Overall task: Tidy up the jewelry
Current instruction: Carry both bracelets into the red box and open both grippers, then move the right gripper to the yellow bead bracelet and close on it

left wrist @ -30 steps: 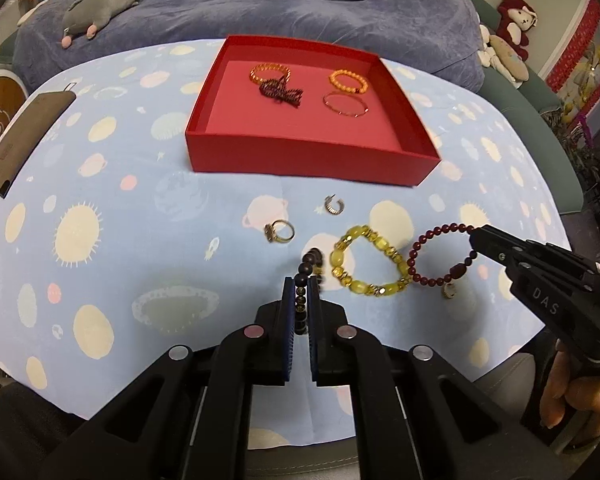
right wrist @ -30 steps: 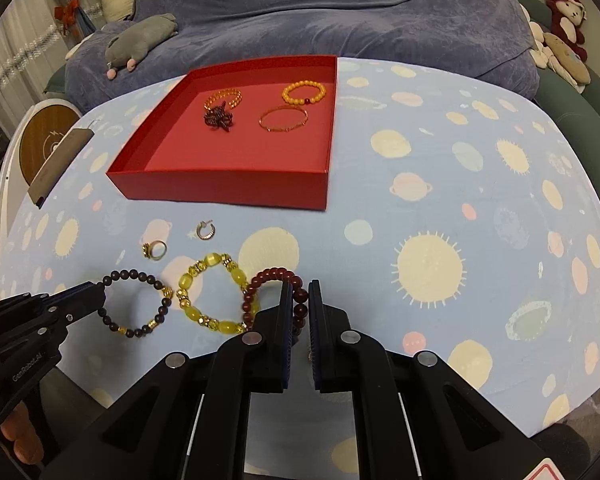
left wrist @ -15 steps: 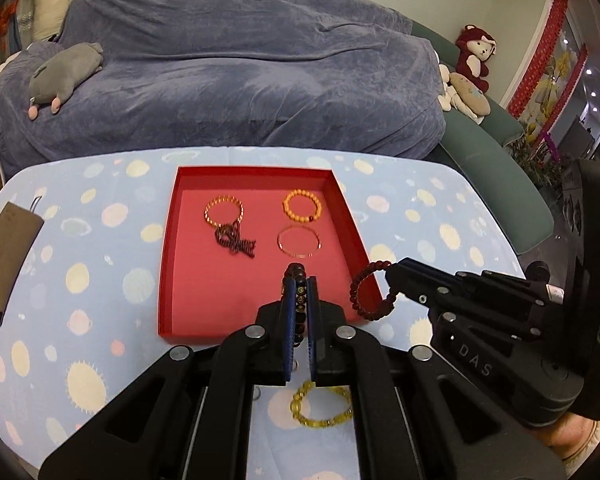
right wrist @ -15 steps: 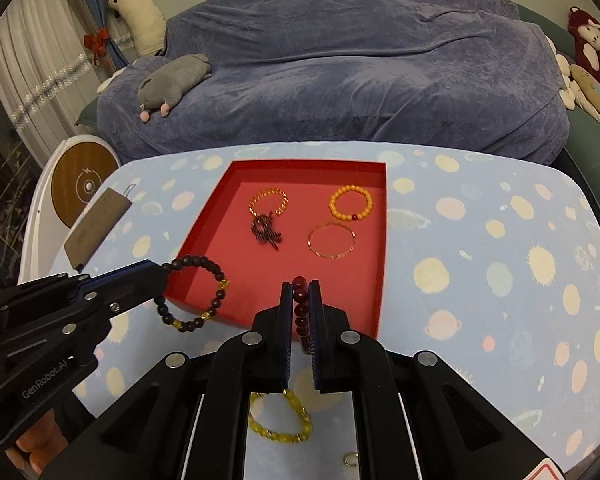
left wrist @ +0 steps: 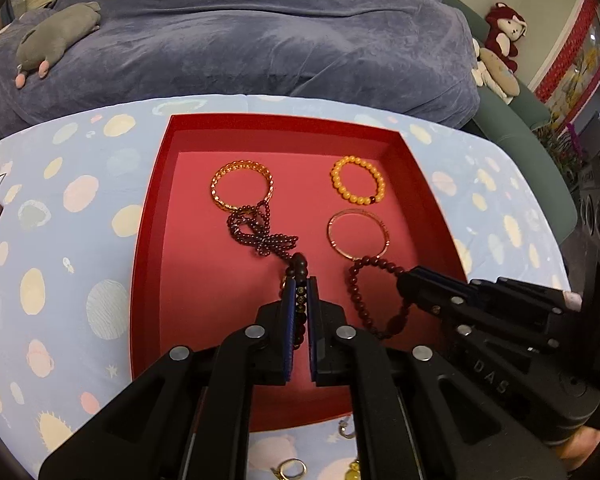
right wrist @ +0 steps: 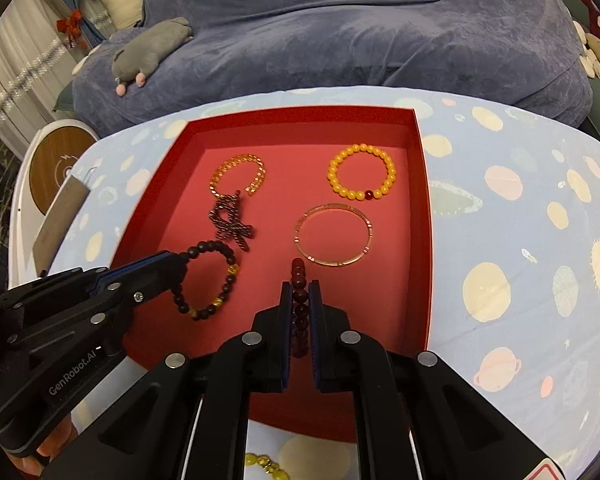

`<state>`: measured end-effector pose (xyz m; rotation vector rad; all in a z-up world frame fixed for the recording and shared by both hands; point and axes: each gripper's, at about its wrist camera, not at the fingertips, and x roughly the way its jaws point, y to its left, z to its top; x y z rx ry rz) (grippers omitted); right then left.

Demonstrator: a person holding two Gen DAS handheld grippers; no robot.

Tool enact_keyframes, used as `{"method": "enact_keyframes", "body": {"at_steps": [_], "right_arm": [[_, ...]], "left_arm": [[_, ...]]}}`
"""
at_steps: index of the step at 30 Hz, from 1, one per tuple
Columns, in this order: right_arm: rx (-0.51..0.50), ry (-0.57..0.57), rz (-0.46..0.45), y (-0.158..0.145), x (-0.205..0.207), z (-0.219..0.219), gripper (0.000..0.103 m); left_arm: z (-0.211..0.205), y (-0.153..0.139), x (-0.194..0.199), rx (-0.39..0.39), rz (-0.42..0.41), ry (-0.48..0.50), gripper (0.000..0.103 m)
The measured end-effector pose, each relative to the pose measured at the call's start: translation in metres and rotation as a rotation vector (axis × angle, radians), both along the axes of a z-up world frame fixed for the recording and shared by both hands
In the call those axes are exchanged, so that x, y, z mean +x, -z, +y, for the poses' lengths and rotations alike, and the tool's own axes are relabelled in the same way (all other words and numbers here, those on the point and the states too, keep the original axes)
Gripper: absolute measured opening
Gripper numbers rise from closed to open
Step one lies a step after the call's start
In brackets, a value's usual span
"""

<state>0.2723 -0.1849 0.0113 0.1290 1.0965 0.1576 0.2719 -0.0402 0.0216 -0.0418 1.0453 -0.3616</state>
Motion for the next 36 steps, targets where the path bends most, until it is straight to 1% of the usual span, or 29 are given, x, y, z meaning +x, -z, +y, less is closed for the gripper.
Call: {"method": "enact_keyframes", "body": {"at_steps": [3, 5, 6, 7, 8, 9, 10, 11, 15, 19, 24, 27, 32, 36], "right_arm": [[-0.042, 0.014, 0.007, 0.008, 0.005, -0.005, 0.007], [-0.064, 0.031, 0.002, 0.010, 0.006, -0.008, 0.008], [-0.076, 0.037, -0.007, 0.009, 0.006, -0.010, 0.010], [-0.086, 0.042, -0.016, 0.007, 0.005, -0.011, 0.015], [-0.089, 0.049, -0.030, 0.004, 0.004, -0.013, 0.020], [-0.089, 0.057, -0.045, 0.001, 0.001, -0.014, 0.024], [-0.087, 0.061, -0.059, -0.004, -0.001, -0.015, 0.031], [-0.085, 0.064, -0.070, -0.008, -0.004, -0.016, 0.034], [-0.075, 0.060, -0.096, -0.025, -0.020, -0.019, 0.036], [-0.092, 0.041, -0.121, -0.040, -0.048, -0.017, 0.036], [-0.097, 0.012, -0.109, -0.043, -0.090, -0.013, 0.036], [-0.105, -0.012, -0.084, -0.035, -0.116, -0.008, 0.036], [-0.106, -0.028, -0.015, -0.006, -0.150, 0.003, 0.036], [-0.100, -0.035, 0.020, 0.014, -0.165, 0.012, 0.036]], "left_arm": [[0.001, 0.013, 0.004, 0.049, 0.003, 0.008, 0.006], [0.005, 0.016, 0.005, 0.078, -0.005, -0.006, 0.006], [0.008, 0.017, 0.004, 0.092, -0.015, -0.022, 0.012], [0.011, 0.016, 0.004, 0.098, -0.021, -0.038, 0.024], [0.013, 0.015, 0.003, 0.095, -0.026, -0.054, 0.031], [0.017, 0.013, 0.002, 0.095, -0.035, -0.074, 0.042], [0.020, 0.011, -0.001, 0.096, -0.049, -0.091, 0.047], [0.022, 0.008, -0.003, 0.098, -0.058, -0.101, 0.048], [0.032, -0.003, -0.013, 0.103, -0.080, -0.129, 0.050], [0.038, -0.017, -0.034, 0.101, -0.099, -0.140, 0.050], [0.039, -0.023, -0.070, 0.117, -0.106, -0.148, 0.052], [0.039, -0.018, -0.095, 0.122, -0.089, -0.152, 0.052], [0.039, -0.001, -0.133, 0.132, -0.044, -0.160, 0.052], [0.041, 0.014, -0.153, 0.145, -0.005, -0.166, 0.052]]}}
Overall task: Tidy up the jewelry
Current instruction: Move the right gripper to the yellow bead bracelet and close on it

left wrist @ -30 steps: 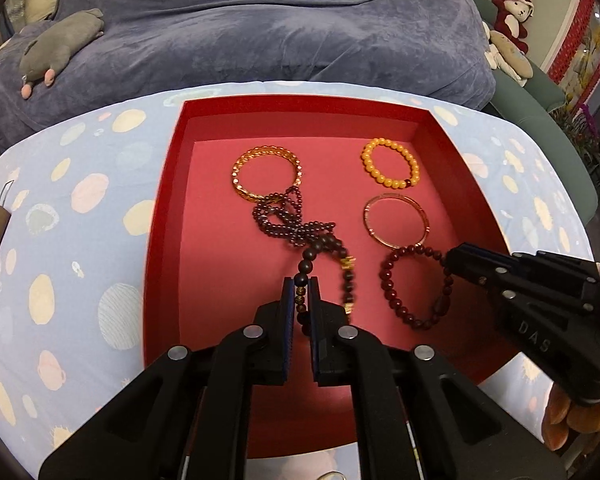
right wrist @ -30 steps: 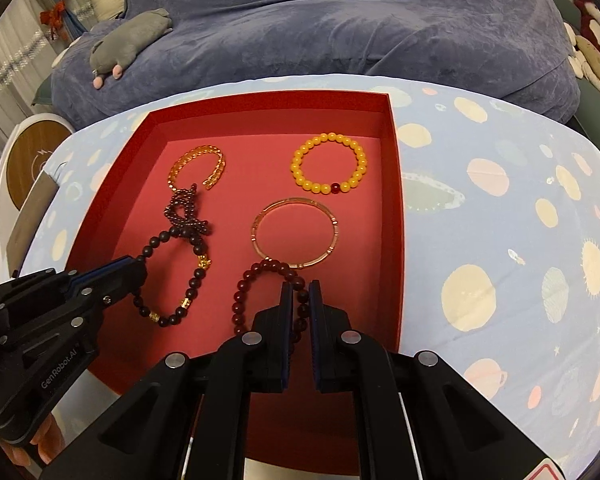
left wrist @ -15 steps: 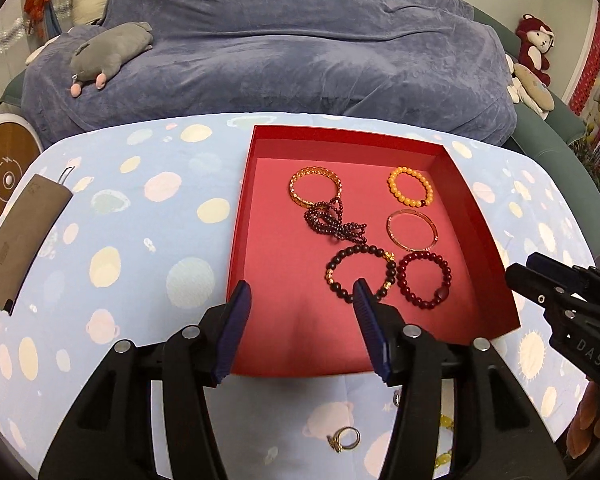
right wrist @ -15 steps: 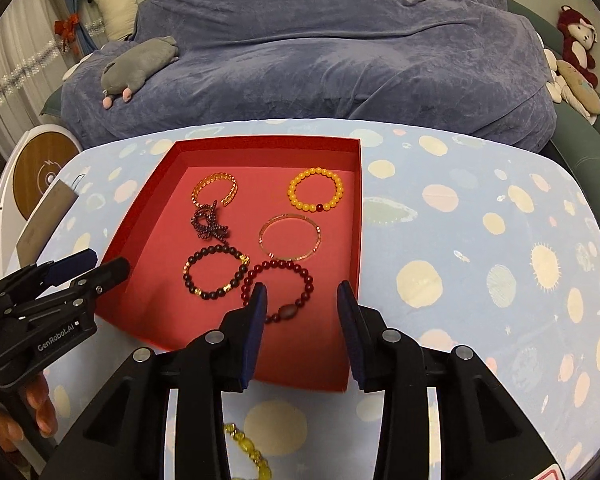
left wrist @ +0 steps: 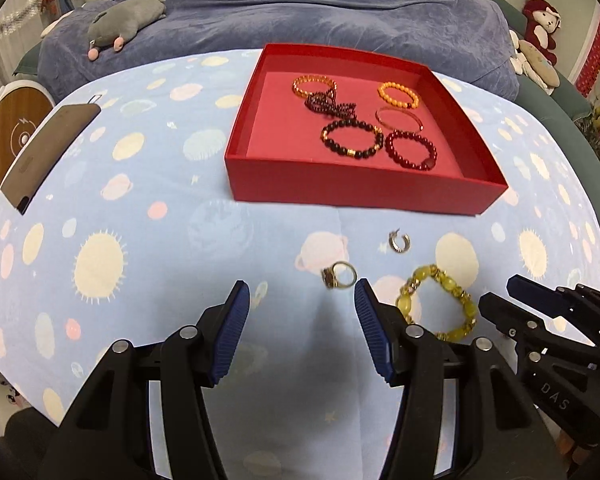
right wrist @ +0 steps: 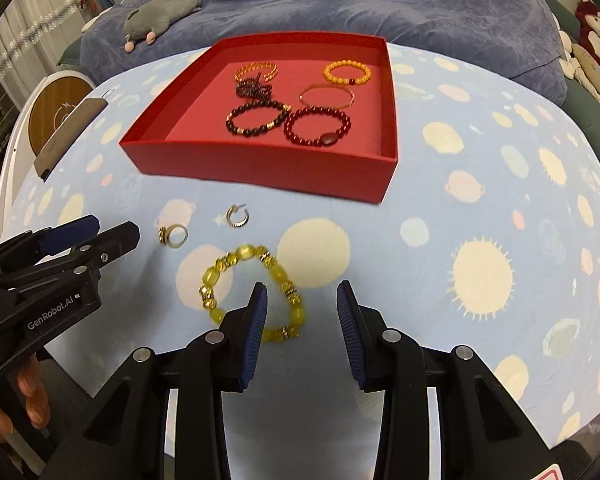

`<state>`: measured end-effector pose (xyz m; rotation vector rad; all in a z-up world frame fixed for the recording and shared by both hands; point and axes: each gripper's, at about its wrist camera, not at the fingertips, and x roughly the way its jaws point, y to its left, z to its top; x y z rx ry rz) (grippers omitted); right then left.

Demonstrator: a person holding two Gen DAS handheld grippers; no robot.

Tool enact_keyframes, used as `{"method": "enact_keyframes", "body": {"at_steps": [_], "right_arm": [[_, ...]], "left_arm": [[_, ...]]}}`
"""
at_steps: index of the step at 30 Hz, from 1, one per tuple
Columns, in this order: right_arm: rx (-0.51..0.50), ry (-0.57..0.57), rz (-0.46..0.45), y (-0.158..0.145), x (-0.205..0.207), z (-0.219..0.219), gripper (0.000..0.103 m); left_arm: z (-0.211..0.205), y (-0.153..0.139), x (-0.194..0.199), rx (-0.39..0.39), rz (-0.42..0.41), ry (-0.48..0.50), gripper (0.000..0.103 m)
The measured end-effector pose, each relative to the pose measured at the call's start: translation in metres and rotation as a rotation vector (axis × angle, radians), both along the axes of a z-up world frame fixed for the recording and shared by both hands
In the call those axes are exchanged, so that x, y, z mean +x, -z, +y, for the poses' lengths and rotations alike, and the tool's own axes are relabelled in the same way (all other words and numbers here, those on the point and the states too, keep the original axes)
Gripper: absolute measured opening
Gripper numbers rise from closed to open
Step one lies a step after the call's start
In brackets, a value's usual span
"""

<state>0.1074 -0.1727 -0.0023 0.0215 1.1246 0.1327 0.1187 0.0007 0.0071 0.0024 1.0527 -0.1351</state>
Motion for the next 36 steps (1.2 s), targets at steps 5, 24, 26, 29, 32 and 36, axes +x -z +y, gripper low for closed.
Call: {"method": "enact_keyframes", "body": {"at_steps": [5, 24, 26, 29, 32, 36], "right_arm": [[0.029, 0.012, 0.021, 0.013, -0.003, 0.004, 0.036], [-0.017, 0.024, 0.041, 0.026, 0.002, -0.002, 0.009], [-0.009, 0.035, 0.044, 0.026, -0.001, -0.006, 0.009], [0.003, 0.054, 0.047, 0.025, -0.005, -0.013, 0.009], [0.010, 0.063, 0.051, 0.026, -0.008, -0.017, 0.009], [0.013, 0.065, 0.053, 0.026, -0.008, -0.017, 0.009]], "left_arm": [[0.005, 0.013, -0.015, 0.006, 0.030, -0.019, 0.052], [0.004, 0.017, -0.001, -0.028, 0.045, -0.053, 0.052], [0.001, 0.017, 0.000, -0.032, 0.045, -0.047, 0.052], [-0.002, 0.018, 0.002, -0.041, 0.048, -0.041, 0.052], [-0.006, 0.019, 0.006, -0.049, 0.049, -0.037, 0.052], [-0.009, 0.021, 0.016, -0.057, 0.052, -0.040, 0.051]]}}
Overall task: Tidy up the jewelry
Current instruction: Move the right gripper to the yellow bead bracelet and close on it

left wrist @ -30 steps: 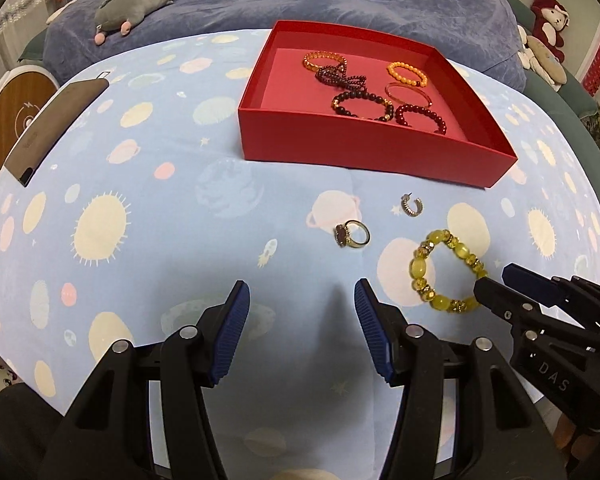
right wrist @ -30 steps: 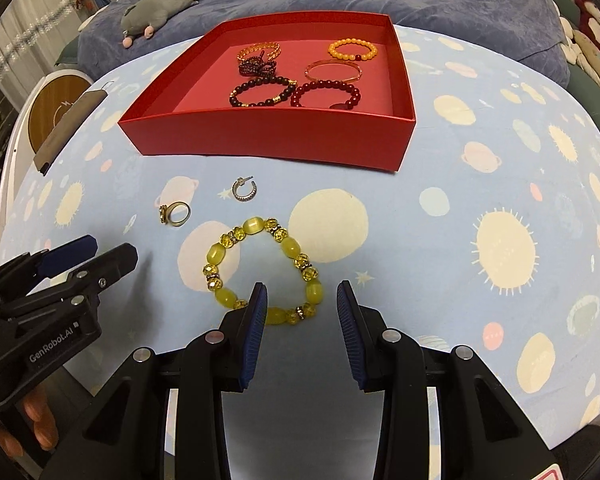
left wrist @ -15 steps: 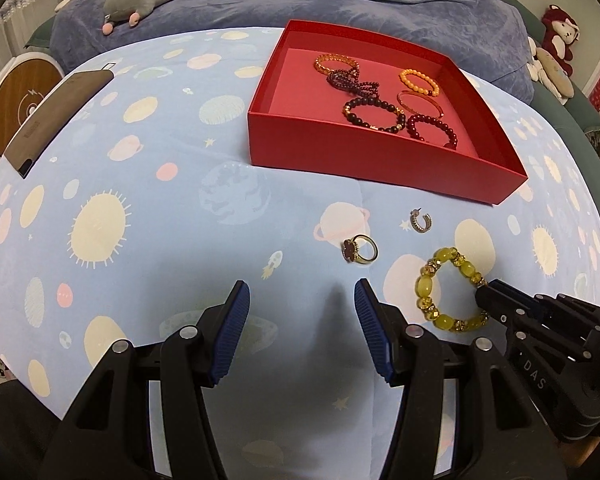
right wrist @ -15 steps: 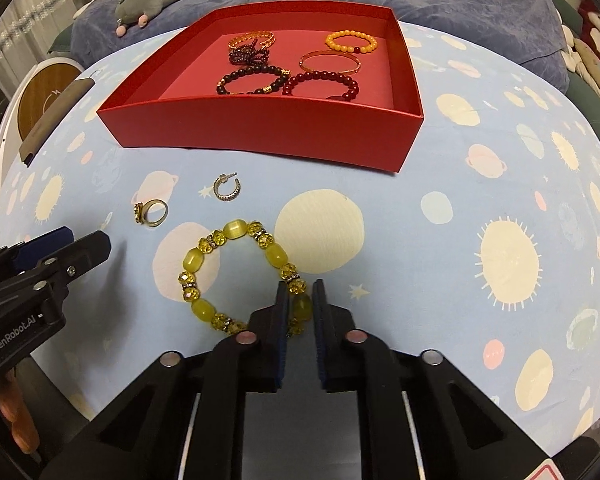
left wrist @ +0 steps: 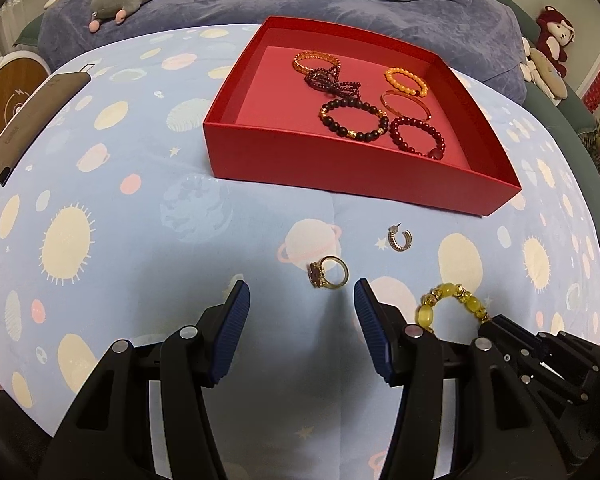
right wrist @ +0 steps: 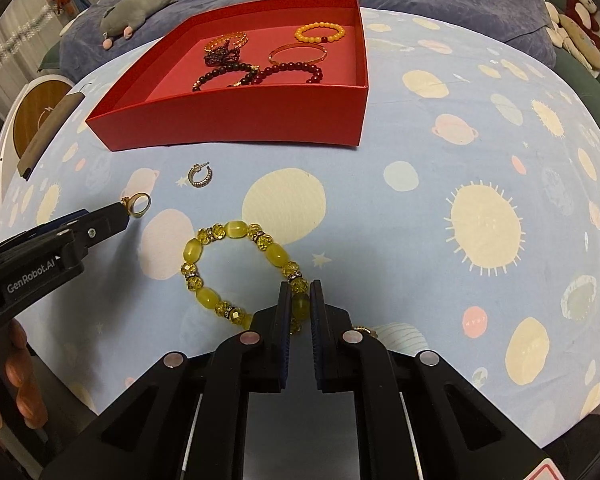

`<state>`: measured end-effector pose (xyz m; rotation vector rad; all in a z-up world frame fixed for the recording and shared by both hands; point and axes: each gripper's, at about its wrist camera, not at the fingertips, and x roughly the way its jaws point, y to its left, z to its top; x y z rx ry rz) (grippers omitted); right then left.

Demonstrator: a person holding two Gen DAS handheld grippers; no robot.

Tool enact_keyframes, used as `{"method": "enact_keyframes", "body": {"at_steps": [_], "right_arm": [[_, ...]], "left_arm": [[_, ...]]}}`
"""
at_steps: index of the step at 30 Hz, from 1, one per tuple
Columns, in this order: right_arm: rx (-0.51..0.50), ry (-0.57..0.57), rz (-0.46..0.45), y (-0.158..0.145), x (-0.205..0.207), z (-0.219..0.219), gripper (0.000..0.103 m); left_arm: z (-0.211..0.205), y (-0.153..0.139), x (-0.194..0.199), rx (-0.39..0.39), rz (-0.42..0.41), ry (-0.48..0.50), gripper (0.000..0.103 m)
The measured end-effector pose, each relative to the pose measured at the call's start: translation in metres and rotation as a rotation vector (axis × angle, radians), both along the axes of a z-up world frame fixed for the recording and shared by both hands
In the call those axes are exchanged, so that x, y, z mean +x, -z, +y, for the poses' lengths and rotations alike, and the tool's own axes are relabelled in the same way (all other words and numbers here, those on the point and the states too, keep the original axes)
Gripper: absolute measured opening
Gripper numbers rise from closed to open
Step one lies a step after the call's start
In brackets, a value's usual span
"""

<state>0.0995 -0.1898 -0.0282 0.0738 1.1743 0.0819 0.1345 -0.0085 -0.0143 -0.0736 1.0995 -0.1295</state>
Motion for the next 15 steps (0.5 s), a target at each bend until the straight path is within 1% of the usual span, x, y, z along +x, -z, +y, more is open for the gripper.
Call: {"method": "enact_keyframes", "body": {"at_steps": [2, 5, 7, 9, 12, 14, 15], "right_arm": [[0.001, 0.000, 0.000, 0.000, 0.000, 0.000, 0.009], [0.003, 0.003, 0.000, 0.000, 0.000, 0.000, 0.009], [0.005, 0.003, 0.001, 0.000, 0.002, 0.000, 0.009], [0.007, 0.003, 0.001, 0.000, 0.002, 0.000, 0.009], [0.008, 0.004, 0.001, 0.000, 0.002, 0.000, 0.009], [0.010, 0.005, 0.001, 0.000, 0.002, 0.000, 0.009], [0.011, 0.005, 0.001, 0.000, 0.002, 0.000, 0.009]], "left_arm": [[-0.001, 0.002, 0.005, 0.003, 0.003, -0.002, 0.050], [-0.003, 0.007, 0.012, 0.011, 0.017, 0.004, 0.043], [-0.004, 0.010, 0.014, 0.015, 0.021, 0.008, 0.034], [-0.006, 0.011, 0.015, 0.028, 0.016, 0.013, 0.031], [-0.006, 0.012, 0.015, 0.029, 0.017, 0.023, 0.021], [-0.005, 0.011, 0.015, 0.032, 0.015, 0.021, 0.016], [-0.004, 0.011, 0.015, 0.034, 0.014, 0.020, 0.011]]}}
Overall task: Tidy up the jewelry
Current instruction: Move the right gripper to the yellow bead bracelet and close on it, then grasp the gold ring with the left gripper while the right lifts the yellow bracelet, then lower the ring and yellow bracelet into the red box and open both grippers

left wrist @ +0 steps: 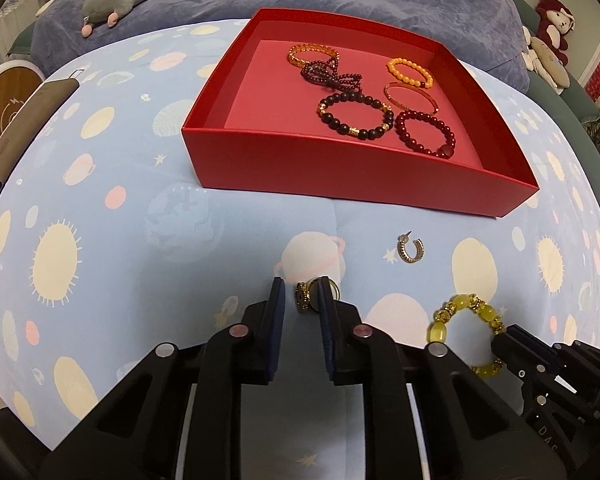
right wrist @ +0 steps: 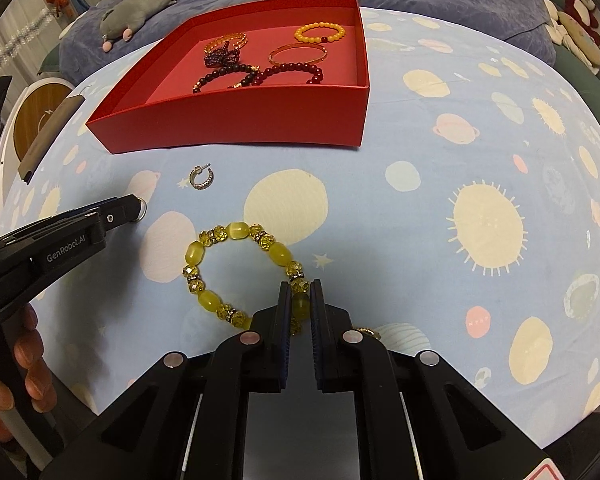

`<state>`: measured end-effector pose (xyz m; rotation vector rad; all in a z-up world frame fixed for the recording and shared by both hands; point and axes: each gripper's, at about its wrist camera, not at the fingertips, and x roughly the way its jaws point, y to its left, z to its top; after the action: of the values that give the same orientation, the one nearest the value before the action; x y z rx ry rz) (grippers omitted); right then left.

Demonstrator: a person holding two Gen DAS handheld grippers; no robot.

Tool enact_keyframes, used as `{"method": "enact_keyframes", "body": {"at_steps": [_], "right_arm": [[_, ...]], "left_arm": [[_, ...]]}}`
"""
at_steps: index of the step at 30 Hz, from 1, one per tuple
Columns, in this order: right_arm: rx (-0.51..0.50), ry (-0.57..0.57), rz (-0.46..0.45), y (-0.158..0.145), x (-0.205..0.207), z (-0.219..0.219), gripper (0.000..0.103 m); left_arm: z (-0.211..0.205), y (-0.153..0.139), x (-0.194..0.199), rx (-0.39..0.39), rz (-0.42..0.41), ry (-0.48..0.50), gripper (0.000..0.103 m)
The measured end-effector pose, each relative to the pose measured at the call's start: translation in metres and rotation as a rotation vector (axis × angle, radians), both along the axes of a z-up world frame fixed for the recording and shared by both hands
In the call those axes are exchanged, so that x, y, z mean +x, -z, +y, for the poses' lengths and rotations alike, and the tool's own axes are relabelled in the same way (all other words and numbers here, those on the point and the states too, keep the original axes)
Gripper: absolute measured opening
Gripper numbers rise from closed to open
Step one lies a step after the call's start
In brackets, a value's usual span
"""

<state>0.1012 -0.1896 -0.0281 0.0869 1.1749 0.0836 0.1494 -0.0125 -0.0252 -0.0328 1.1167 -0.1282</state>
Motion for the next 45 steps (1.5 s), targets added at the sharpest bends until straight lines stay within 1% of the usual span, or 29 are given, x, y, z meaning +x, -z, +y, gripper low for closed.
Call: {"method": "enact_keyframes", "body": {"at_steps": [3, 7, 15, 21, 30, 34, 39, 45], "right_arm": [[0.002, 0.001, -0.004, -0.002, 0.000, 0.001, 0.009], [0.010, 0.003, -0.023, -0.010, -0.002, 0.002, 0.009], [0.022, -0.001, -0.081, -0.044, -0.003, -0.001, 0.009], [0.022, 0.007, -0.107, -0.064, -0.008, -0.008, 0.009], [0.010, 0.009, -0.115, -0.074, -0.019, -0.014, 0.009], [0.016, 0.008, -0.118, -0.078, -0.024, -0.015, 0.009], [-0.002, -0.003, -0.144, -0.096, -0.027, -0.013, 0.009], [0.005, -0.038, -0.205, -0.127, -0.010, -0.003, 0.009]], "left_arm": [[0.003, -0.001, -0.001, -0.014, 0.005, -0.001, 0.010], [0.006, -0.003, -0.005, -0.014, 0.010, -0.001, 0.010], [0.014, -0.015, -0.017, -0.028, 0.022, 0.001, 0.010], [0.023, -0.027, -0.026, -0.035, 0.009, 0.001, 0.010], [0.030, -0.046, -0.040, -0.033, -0.010, 0.008, 0.010], [0.029, -0.051, -0.047, -0.044, -0.008, 0.011, 0.010], [0.025, -0.059, -0.051, -0.054, -0.012, 0.030, 0.010], [0.021, -0.077, -0.040, -0.063, -0.030, 0.049, 0.010]]}}
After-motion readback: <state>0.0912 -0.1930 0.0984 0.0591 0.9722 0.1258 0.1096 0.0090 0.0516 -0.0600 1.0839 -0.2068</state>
